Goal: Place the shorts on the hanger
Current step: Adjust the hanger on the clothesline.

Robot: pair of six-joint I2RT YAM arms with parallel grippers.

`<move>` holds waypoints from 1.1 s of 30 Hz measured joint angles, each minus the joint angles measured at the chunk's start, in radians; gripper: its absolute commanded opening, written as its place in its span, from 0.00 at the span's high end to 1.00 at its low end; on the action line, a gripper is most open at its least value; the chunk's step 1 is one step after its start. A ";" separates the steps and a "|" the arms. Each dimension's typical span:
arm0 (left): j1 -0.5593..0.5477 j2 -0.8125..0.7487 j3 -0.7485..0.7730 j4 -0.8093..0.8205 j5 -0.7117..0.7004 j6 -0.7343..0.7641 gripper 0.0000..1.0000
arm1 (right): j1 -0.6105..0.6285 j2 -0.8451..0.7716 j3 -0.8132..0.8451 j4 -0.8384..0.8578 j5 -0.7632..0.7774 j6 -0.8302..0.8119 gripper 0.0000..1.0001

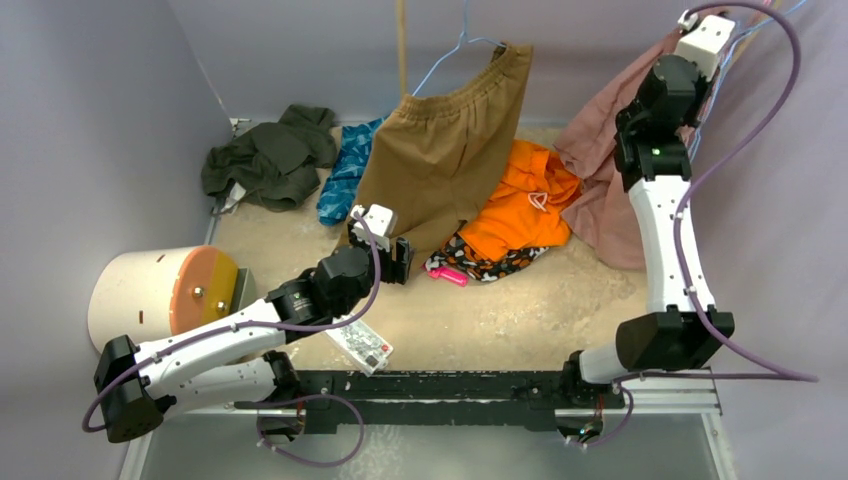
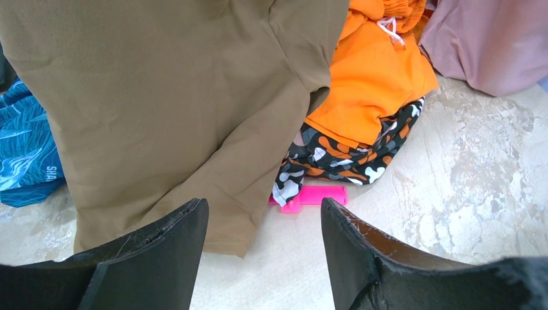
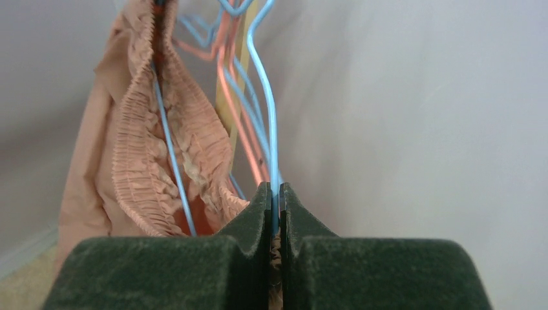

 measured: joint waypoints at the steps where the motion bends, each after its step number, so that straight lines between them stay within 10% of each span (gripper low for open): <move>1: 0.000 0.000 0.000 0.000 0.002 0.000 0.37 | -0.003 -0.004 -0.027 -0.001 -0.004 0.010 1.00; 33: 0.000 0.041 0.000 -0.008 0.043 -0.016 0.37 | 0.037 -0.265 -0.269 0.081 -0.024 -0.015 1.00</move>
